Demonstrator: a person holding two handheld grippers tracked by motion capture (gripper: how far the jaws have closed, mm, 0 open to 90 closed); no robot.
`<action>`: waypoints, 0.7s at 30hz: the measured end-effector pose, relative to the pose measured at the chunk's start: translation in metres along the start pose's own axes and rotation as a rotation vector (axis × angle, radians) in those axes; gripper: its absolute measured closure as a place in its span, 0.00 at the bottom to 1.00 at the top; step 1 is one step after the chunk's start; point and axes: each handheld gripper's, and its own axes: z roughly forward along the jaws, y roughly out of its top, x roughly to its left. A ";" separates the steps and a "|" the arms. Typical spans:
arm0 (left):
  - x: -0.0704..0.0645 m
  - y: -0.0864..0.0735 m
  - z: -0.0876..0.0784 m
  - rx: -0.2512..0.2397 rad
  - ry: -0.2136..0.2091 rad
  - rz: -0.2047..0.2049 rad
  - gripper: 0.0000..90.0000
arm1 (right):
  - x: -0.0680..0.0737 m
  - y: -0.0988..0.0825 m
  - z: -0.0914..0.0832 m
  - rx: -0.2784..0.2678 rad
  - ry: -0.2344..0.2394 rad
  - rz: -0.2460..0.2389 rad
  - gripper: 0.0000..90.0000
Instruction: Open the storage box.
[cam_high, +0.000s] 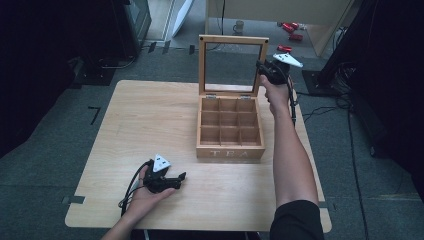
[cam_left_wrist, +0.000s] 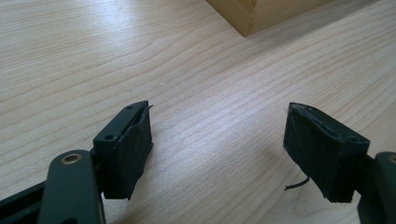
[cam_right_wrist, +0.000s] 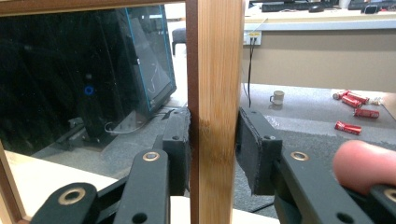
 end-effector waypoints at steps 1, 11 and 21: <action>0.000 0.000 0.000 0.000 -0.002 -0.002 0.26 | 0.000 0.001 0.001 0.007 -0.003 0.003 0.74; -0.001 0.000 0.000 0.011 0.042 0.010 0.23 | 0.004 0.006 0.008 0.048 -0.054 0.002 0.74; -0.001 -0.001 0.000 0.008 0.041 0.009 0.23 | 0.006 0.008 0.018 0.075 -0.092 0.012 0.75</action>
